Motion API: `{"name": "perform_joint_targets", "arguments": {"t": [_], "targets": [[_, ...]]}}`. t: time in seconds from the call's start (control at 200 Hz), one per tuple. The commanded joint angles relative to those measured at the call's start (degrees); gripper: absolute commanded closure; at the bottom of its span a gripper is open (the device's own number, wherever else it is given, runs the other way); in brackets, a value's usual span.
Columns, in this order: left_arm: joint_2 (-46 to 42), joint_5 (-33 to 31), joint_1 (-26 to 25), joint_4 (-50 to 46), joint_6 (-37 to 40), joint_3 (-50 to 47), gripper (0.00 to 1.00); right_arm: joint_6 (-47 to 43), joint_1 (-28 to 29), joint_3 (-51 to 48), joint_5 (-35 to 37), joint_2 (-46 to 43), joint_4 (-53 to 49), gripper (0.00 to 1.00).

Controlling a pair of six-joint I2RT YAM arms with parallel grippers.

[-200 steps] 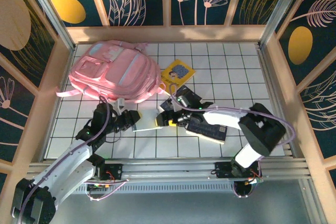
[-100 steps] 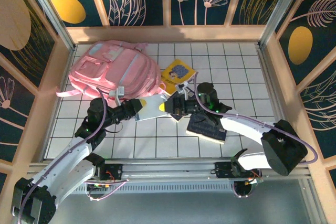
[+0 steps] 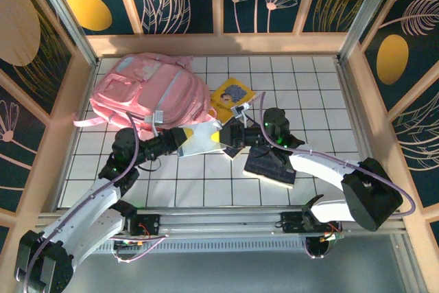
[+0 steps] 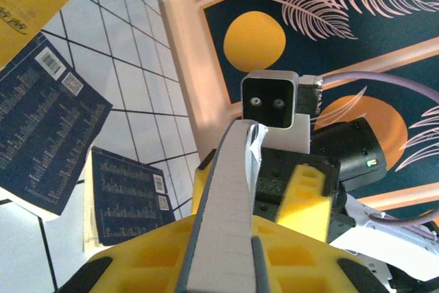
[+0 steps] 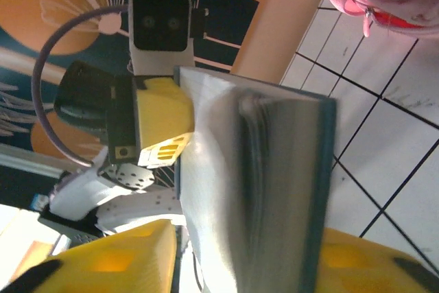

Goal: Pack the student bag

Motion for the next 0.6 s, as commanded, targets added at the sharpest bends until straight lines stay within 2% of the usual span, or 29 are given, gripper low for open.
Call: {"name": "perform_joint_targets", "arguments": {"t": [0.0, 0.135, 0.205, 0.24, 0.275, 0.43, 0.5, 0.596], "targets": [[1.19, 2.06, -0.16, 3.55, -0.16, -0.15, 1.00, -0.51, 0.50, -0.11, -1.08, -1.19, 4.03, 0.70], [2.10, 1.64, -0.17, -3.82, 4.96, 3.42, 0.98, -2.76, 0.02, -0.42, 0.54, -1.76, 1.73, 0.94], [3.00, -0.25, -0.16, -11.19, 9.72, 6.80, 0.62, -4.19, -0.82, -0.38, 1.54, -2.58, -1.05, 0.99], [3.89, -1.56, -0.16, -15.61, 12.96, 9.34, 0.52, -5.47, -1.51, -0.22, 3.08, -3.46, -3.87, 1.00], [5.02, -3.32, -0.16, -20.26, 16.21, 12.03, 0.45, -7.10, -2.47, -0.05, 5.56, -4.68, -7.73, 1.00], [12.81, -13.53, 0.83, -36.86, 30.06, 25.20, 0.37, -12.95, -5.91, 0.02, 16.52, -11.59, -21.18, 1.00], [16.33, -14.64, 3.14, -38.44, 33.33, 28.72, 0.37, -15.62, -5.91, 1.99, 21.88, -13.77, -28.29, 1.00], [21.97, -12.28, 9.66, -36.16, 34.95, 32.10, 0.38, -19.94, -5.22, 2.87, 29.73, -17.62, -34.36, 1.00]]}}
